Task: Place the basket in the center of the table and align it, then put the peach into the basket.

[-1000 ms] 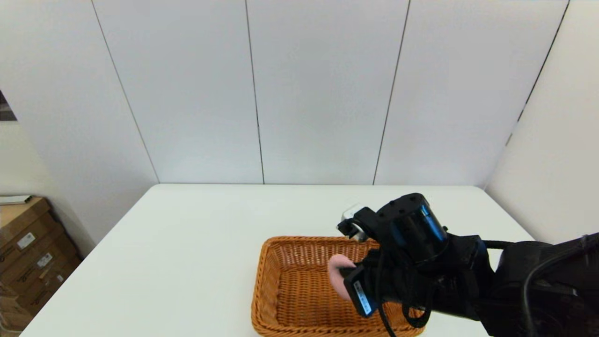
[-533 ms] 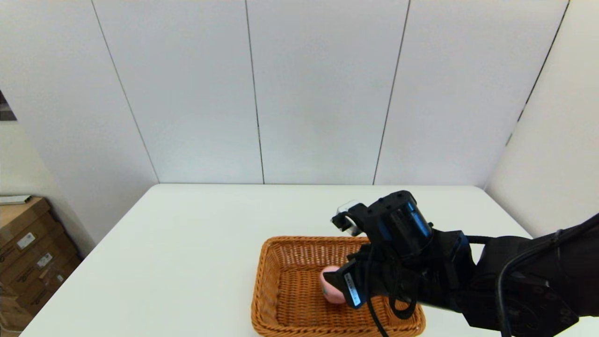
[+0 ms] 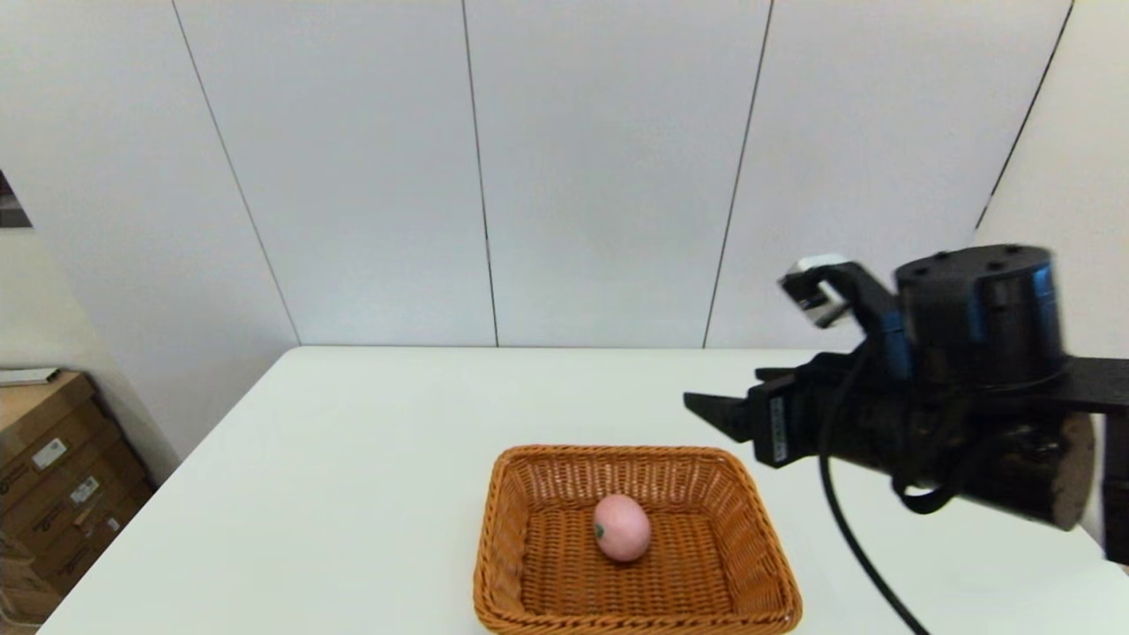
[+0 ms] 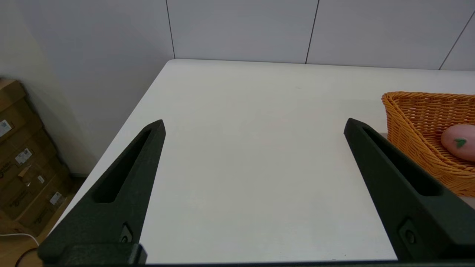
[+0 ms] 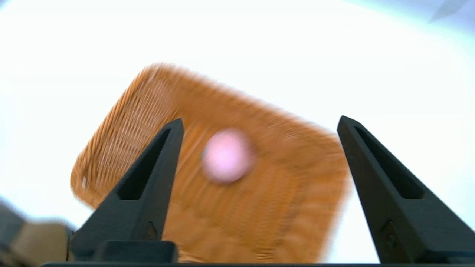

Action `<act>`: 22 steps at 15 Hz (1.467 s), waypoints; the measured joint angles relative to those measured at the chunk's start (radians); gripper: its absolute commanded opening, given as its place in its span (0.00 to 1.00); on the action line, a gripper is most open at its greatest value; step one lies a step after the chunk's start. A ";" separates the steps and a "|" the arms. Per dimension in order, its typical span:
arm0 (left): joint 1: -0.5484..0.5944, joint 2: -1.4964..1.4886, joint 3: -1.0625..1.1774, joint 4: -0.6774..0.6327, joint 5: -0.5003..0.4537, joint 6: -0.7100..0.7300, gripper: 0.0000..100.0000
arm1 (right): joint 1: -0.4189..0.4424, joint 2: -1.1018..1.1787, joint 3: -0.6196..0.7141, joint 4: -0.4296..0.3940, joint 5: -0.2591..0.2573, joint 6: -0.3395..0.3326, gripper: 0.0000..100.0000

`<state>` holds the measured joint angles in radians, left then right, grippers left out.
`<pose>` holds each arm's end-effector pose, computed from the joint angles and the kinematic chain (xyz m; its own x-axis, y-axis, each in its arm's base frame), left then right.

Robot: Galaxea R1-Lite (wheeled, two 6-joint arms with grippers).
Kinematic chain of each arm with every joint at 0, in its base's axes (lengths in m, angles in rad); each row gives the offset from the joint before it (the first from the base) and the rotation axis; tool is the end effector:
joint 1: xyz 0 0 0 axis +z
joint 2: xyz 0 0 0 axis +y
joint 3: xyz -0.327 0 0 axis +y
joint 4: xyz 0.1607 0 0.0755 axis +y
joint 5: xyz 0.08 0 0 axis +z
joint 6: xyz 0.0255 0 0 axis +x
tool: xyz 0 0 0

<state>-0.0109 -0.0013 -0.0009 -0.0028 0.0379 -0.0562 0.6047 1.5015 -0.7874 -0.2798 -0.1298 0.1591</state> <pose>-0.0610 0.0016 0.0760 0.9996 0.0270 0.0050 -0.0267 0.9981 -0.0564 0.2024 0.1359 0.2337 0.8136 0.4049 -0.4172 -0.4064 0.9093 0.0899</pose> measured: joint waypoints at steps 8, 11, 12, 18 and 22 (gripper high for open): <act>0.000 0.000 -0.001 0.000 0.000 -0.006 1.00 | -0.290 -0.658 0.259 0.142 -0.097 -0.247 1.00; 0.000 0.000 -0.001 0.000 -0.001 -0.009 1.00 | -0.415 -0.879 0.384 0.187 -0.099 -0.269 1.00; 0.000 0.000 -0.001 0.000 -0.001 -0.010 1.00 | -0.453 -0.944 0.413 0.208 -0.096 -0.271 1.00; 0.000 0.000 0.000 -0.003 -0.001 -0.011 1.00 | -0.597 -1.266 0.595 0.265 -0.026 -0.270 1.00; 0.000 0.000 0.000 -0.003 -0.001 -0.013 1.00 | -0.604 -1.385 0.714 0.261 -0.013 -0.249 1.00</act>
<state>-0.0109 -0.0013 -0.0013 -0.0057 0.0364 -0.0696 0.0004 0.1164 -0.0730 -0.0187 -0.1432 -0.0898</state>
